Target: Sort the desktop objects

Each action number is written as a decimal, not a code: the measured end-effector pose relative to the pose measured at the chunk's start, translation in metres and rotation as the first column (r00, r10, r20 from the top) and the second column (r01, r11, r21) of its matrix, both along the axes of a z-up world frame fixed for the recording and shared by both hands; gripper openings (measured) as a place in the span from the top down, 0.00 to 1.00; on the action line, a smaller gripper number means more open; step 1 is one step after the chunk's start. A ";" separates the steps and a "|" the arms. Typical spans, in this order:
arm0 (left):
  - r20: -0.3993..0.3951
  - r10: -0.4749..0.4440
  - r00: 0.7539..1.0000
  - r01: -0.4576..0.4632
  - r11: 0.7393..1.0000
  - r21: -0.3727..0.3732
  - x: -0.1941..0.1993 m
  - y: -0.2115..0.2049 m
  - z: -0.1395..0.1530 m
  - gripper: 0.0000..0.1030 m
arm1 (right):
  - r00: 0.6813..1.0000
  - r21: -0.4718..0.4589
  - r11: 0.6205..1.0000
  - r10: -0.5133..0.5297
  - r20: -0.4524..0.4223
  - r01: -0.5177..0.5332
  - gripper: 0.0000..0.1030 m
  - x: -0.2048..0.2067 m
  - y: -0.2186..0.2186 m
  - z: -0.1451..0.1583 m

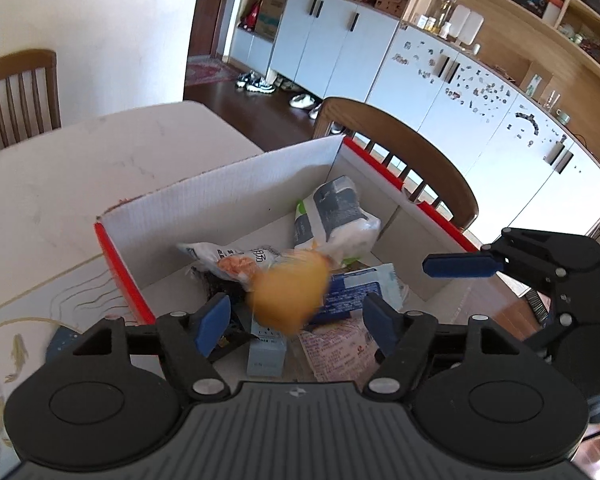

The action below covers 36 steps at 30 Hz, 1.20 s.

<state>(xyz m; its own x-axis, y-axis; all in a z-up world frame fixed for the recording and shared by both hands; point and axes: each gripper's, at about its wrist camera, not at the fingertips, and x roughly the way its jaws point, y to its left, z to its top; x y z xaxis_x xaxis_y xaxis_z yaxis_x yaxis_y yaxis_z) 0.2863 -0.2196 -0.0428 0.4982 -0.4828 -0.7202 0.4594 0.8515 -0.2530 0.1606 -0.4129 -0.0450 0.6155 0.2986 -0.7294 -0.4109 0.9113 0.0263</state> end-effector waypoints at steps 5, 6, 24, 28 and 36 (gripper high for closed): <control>0.038 -0.002 0.999 0.002 1.000 0.005 -0.018 0.005 0.011 0.23 | 1.000 0.018 1.000 -0.015 0.007 0.015 0.21 -0.009 -0.005 0.008; 0.047 -0.001 0.999 0.001 1.000 0.007 -0.022 0.006 0.013 0.22 | 1.000 0.020 1.000 -0.018 0.009 0.017 0.21 -0.011 -0.006 0.010; 0.096 0.025 0.995 -0.029 0.999 0.040 -0.068 0.019 0.024 0.00 | 0.994 0.056 0.993 -0.102 0.044 0.099 0.13 -0.043 -0.027 0.024; 0.094 0.047 0.994 -0.054 0.996 0.071 -0.074 0.022 0.022 0.00 | 0.988 0.055 0.989 -0.143 0.050 0.141 0.13 -0.050 -0.031 0.024; 0.114 0.077 0.991 -0.093 0.985 0.143 -0.087 0.027 0.022 0.00 | 0.984 0.031 0.986 -0.163 0.069 0.162 0.13 -0.064 -0.026 0.024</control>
